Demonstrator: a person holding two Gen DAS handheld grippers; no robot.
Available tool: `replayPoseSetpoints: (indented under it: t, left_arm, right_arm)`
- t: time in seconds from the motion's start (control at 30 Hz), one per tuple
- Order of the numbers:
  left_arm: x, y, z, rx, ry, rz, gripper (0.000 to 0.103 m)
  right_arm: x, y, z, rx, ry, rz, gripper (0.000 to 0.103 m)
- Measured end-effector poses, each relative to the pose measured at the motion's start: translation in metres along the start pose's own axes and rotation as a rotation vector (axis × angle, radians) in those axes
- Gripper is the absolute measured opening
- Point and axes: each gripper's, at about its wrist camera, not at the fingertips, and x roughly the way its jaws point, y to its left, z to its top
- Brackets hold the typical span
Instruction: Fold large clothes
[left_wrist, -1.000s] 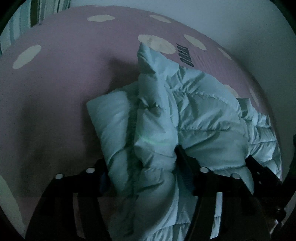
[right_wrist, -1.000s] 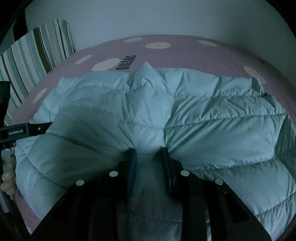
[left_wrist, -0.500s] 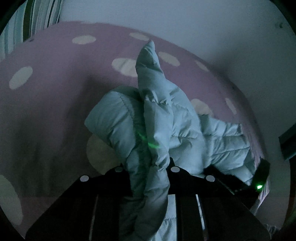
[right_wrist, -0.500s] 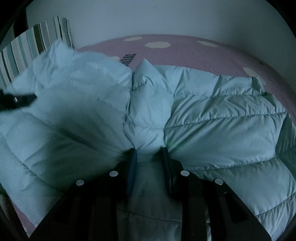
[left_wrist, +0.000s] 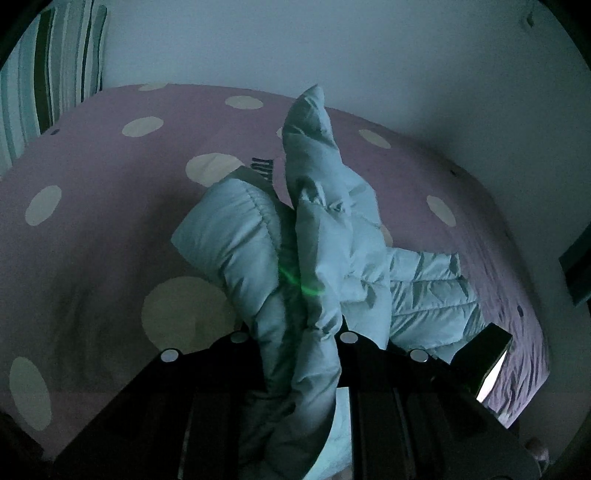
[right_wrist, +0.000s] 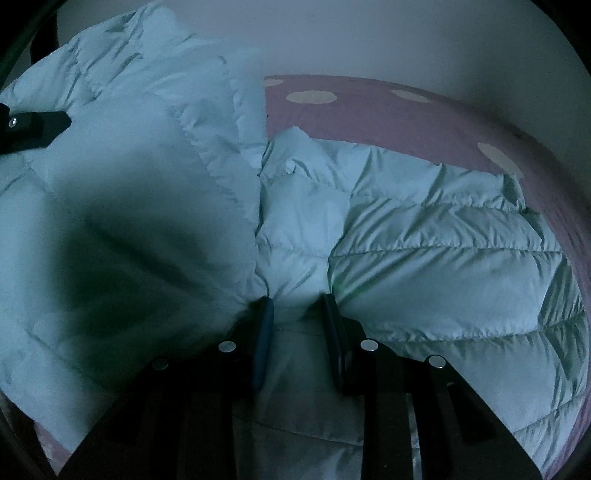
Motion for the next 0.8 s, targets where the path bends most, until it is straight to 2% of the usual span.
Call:
replayPoseSetpoints:
  t: [0.2, 0.5, 0.8]
  left_arm:
    - [0.008, -0.033, 0.001, 0.053, -0.001, 0.012, 0.014]
    - [0.027, -0.097, -0.011, 0.159, 0.025, 0.013, 0.014]
    - [0.062, -0.161, -0.035, 0.251, 0.086, 0.0, 0.014]
  right_arm:
    - [-0.03, -0.028, -0.002, 0.045, -0.045, -0.038, 0.029]
    - [-0.071, -0.107, -0.013, 0.166, -0.106, -0.138, 0.03]
    - [-0.093, -0.182, -0.035, 0.279, -0.115, -0.217, 0.03]
